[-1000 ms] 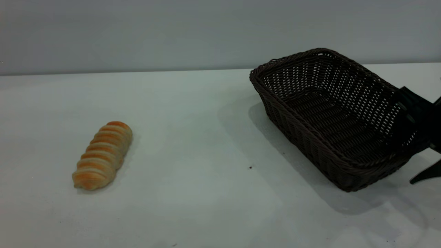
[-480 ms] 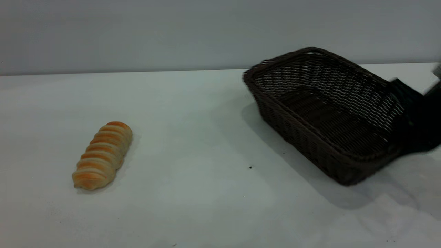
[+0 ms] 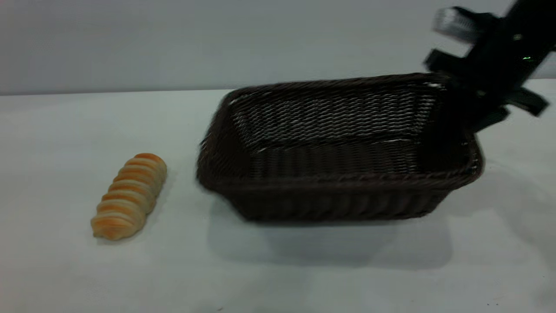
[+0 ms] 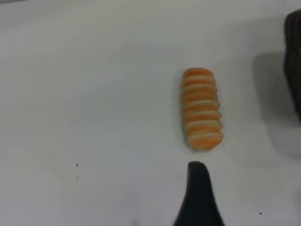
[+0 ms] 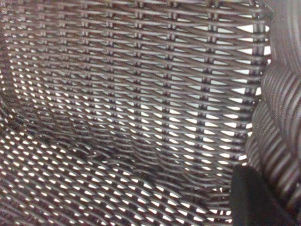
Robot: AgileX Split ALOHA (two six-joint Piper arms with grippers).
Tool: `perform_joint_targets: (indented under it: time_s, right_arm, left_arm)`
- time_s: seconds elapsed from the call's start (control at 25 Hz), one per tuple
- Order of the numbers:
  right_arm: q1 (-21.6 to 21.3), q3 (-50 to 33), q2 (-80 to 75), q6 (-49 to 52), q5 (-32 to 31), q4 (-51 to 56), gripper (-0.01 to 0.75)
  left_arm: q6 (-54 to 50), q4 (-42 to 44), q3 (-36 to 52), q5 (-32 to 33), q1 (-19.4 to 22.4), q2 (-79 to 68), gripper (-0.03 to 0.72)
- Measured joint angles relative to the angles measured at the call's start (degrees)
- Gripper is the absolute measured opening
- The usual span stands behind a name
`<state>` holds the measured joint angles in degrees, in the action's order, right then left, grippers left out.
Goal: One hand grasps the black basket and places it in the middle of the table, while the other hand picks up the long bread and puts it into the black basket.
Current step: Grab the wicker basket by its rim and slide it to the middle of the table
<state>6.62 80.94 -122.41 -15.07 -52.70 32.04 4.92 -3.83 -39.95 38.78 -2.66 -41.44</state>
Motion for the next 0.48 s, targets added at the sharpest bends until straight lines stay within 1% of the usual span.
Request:
perform_joint_targets:
  time_s: [0.12,0.2,0.48]
  right_arm:
    - [2.8,1.7,-2.7,-2.3,2.8,0.1,0.087]
    - [3.7,2.0,-4.3,-3.6,5.3,0.1,0.087]
    - [3.7,2.0,-6.9,-5.7,12.4,0.9,0.092]
  left_arm:
    - [0.0,-0.1,0.0,-0.1,0.0,0.0,0.582]
    - [0.0,-0.3,0.0,-0.2,0.0,0.0,0.582]
    - [-0.1,-1.2,1.0,-3.6,0.0,-0.5,0.582]
